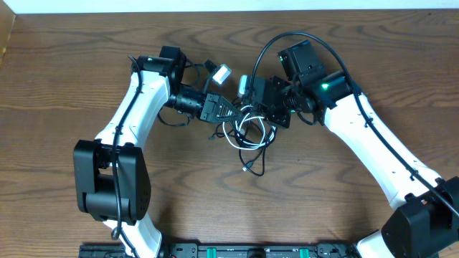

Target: Untangle cables

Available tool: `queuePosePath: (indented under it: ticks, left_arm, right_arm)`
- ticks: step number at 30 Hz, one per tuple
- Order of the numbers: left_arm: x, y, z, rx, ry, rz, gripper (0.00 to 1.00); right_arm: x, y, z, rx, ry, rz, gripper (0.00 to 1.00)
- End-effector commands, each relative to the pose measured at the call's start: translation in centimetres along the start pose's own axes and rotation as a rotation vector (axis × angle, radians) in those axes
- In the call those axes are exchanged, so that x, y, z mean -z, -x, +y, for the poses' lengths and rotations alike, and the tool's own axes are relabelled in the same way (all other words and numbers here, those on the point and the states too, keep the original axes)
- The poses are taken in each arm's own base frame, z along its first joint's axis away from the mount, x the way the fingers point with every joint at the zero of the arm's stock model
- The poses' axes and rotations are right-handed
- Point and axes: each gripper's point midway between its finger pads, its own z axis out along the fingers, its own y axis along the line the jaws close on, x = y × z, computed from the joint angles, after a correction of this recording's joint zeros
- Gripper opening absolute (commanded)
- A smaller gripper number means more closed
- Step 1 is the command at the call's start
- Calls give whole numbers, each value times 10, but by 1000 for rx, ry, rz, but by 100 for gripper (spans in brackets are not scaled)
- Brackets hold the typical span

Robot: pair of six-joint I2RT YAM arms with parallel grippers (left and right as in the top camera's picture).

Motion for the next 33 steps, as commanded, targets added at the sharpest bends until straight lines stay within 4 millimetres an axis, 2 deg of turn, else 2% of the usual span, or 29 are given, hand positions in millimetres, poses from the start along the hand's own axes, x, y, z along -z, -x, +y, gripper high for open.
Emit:
queuePosePath:
  ticks: [1, 9, 11, 15, 16, 18, 20, 26, 29, 33]
  left_arm:
    - [1, 9, -9, -23, -71, -47, 8]
    - [1, 10, -9, -19, -73, -51, 8]
    - [1, 10, -9, -19, -72, -51, 8]
    - [1, 10, -9, -16, -73, -51, 8]
    - [1, 10, -9, -16, -73, -51, 8]
    - [1, 10, -9, -16, -73, -51, 8]
    - [1, 10, -9, -16, -73, -51, 8]
    - [1, 11, -8, -28, -66, -51, 8]
    - [1, 12, -1, -10, -33, -44, 8]
    - [4, 17, 18, 90, 54, -44, 8]
  right_arm:
    - [9, 8, 7, 11, 12, -14, 16]
    - [9, 2, 15, -10, 42, 10, 21]
    - [9, 4, 19, -12, 65, -7, 25]
    - [10, 11, 26, -15, 106, -45, 24]
    - [10, 11, 27, -16, 111, -48, 24]
    - [10, 10, 28, -19, 114, -45, 9]
    - [10, 10, 28, -21, 116, -43, 1]
    - [13, 16, 23, -41, 92, -69, 1]
    - [27, 29, 22, -24, 90, -138, 1]
    - [52, 42, 21, -13, 85, -231, 1]
